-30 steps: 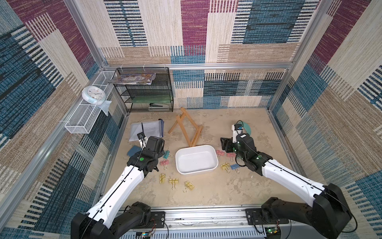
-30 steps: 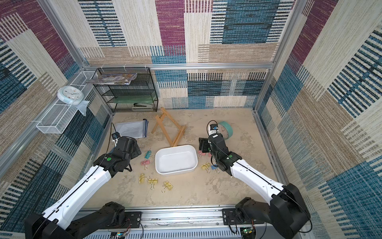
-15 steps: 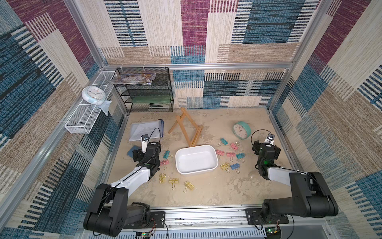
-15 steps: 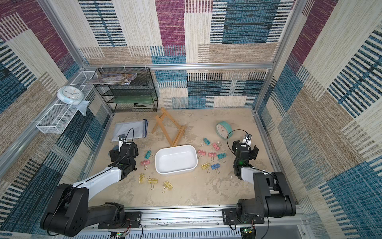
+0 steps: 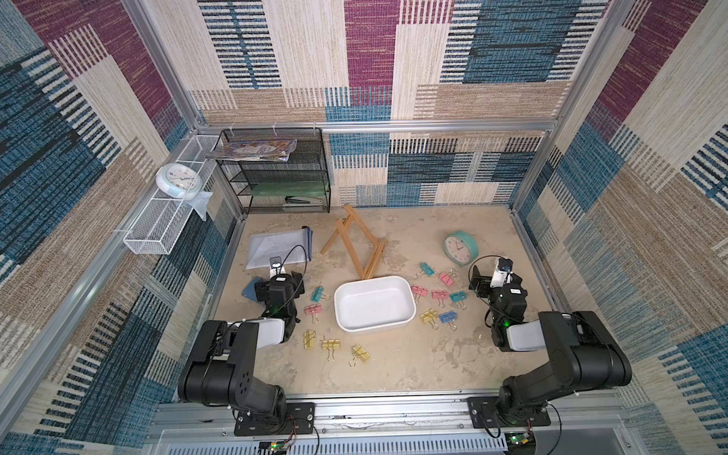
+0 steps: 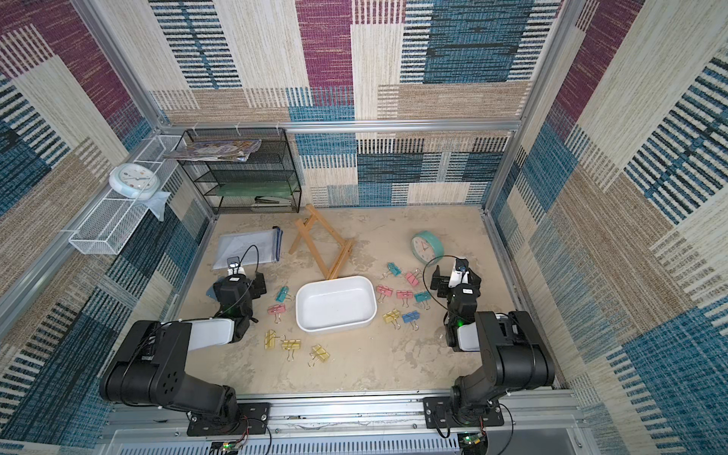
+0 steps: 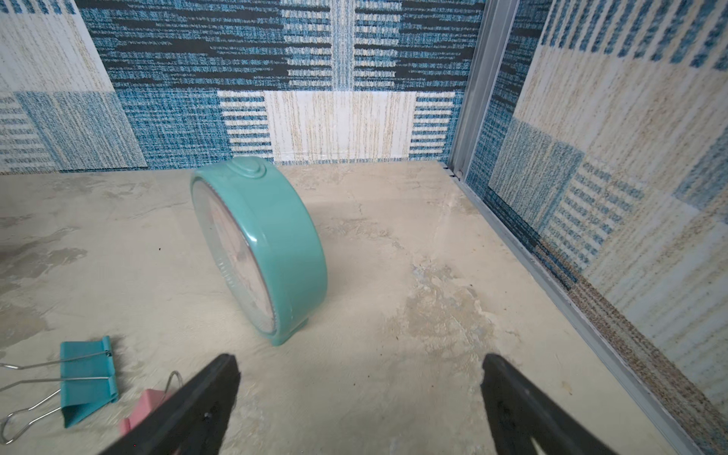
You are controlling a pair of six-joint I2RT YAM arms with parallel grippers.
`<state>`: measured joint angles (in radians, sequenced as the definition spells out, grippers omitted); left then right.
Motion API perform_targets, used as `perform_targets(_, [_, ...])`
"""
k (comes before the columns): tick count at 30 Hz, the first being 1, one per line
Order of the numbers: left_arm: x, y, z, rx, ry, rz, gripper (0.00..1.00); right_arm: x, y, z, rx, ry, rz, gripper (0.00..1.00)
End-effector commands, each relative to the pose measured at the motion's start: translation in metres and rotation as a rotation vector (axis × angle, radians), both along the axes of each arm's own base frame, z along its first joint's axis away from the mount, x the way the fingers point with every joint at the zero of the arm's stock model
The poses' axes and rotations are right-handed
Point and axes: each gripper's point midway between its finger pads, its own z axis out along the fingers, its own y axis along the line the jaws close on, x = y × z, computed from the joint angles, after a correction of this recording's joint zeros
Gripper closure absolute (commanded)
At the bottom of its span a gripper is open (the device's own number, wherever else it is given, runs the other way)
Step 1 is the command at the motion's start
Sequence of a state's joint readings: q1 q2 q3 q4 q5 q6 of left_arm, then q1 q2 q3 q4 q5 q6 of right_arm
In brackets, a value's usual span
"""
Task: Take out the binder clips from the storage box
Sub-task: Reset both arms
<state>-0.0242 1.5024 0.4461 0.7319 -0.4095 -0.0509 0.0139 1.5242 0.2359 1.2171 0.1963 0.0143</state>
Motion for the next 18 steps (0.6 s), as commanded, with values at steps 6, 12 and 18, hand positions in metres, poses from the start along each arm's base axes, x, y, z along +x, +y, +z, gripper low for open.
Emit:
perform_targets(6, [0.0080, -0.0163, -0.0073, -0.089, -0.058, -0.132, 0.01, 0.0022, 0.0023, 0.0087, -0.001, -0.035, 0.016, 0.01])
perform_targets(12, [0.0030, -0.0115, -0.0077, -0.106, -0.037, -0.096, 0.01, 0.0020, 0.0023, 0.0092, -0.002, -0.036, 0.016, 0.01])
perform_targets(18, [0.0038, -0.0113, -0.0075, -0.099, -0.050, -0.098, 0.01, 0.0033, 0.0026, 0.0084, 0.000, -0.032, 0.016, 0.01])
